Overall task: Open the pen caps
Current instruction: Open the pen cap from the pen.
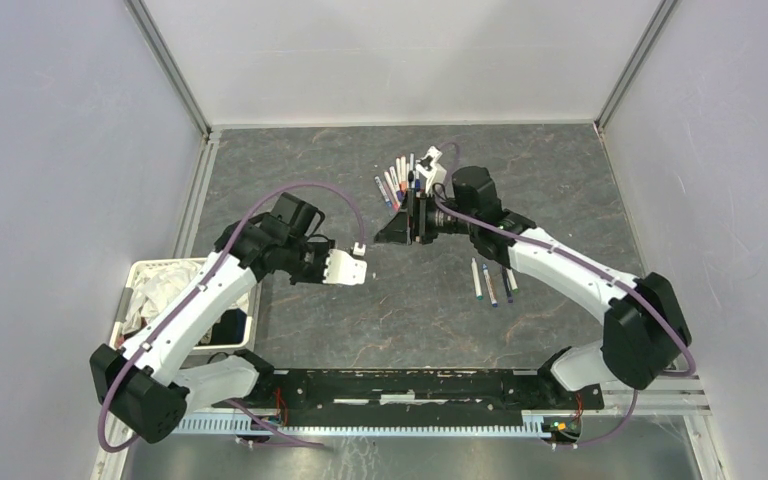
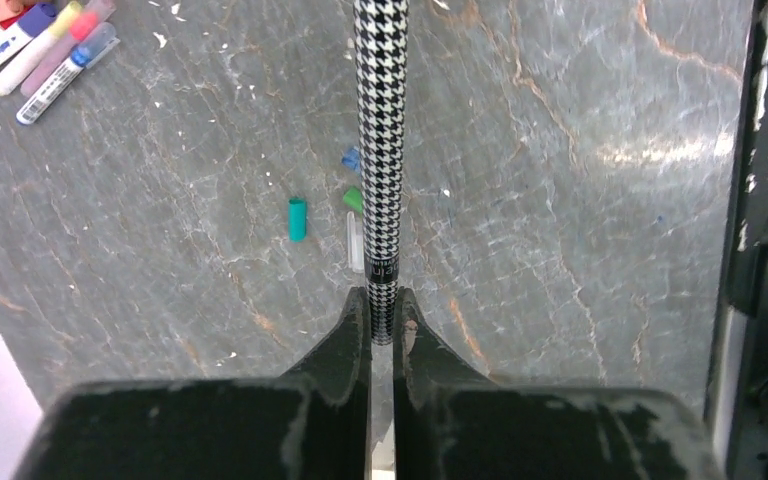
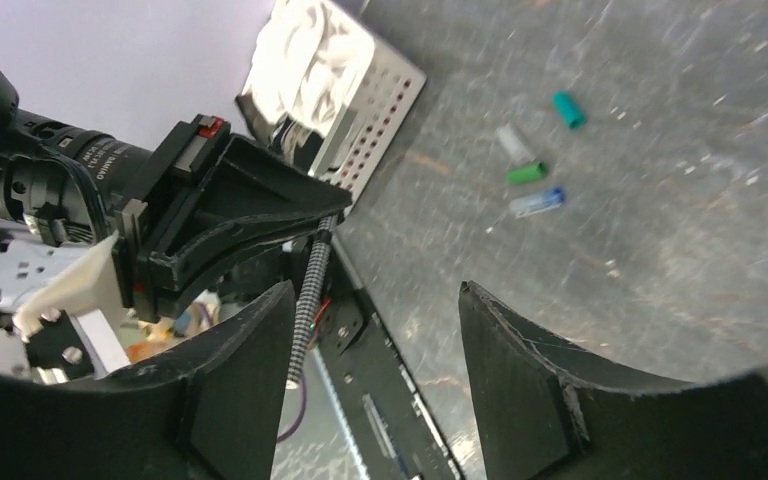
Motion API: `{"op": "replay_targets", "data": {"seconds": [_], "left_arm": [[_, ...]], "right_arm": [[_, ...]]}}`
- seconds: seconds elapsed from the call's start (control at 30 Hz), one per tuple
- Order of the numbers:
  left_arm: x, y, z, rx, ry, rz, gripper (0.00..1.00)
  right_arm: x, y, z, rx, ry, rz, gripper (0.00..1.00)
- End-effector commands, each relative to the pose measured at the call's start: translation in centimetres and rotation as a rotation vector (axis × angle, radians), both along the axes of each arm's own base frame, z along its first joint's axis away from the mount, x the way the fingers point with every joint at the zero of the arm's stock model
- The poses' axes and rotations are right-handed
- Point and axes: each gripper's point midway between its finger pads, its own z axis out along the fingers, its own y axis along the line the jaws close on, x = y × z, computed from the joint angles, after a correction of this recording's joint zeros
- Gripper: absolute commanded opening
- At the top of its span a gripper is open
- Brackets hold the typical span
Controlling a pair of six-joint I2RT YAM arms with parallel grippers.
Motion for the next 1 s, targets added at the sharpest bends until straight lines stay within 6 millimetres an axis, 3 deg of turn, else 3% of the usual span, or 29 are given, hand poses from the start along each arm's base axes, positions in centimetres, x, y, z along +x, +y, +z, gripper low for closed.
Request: {"op": "replay_targets", "data": {"seconds": [0.0, 0.33, 0.57, 0.97], "left_arm": [[0.4, 1.3, -0.8, 0.137, -0.105, -0.112, 0.02], [0.5, 0.6, -0.9, 0.179, -0.127, -0.161, 0.02], [0.5, 0.2, -1.2, 0.19, -0.121, -0.175, 0.02], [0.7, -0.2, -0.6, 0.178, -0.136, -0.171, 0.02]], "right_arm": [[-3.0, 2.1, 1.6, 0.088, 0.05, 0.18, 0.65], [-5.7, 6.0, -2.5, 0.018, 0.152, 0.307, 0.61], [-6.1, 8.3, -2.9, 0.033, 0.172, 0.347, 0.59], [-6.6, 9.4, -6.2, -0.026, 0.222, 0.378, 0.39]]}}
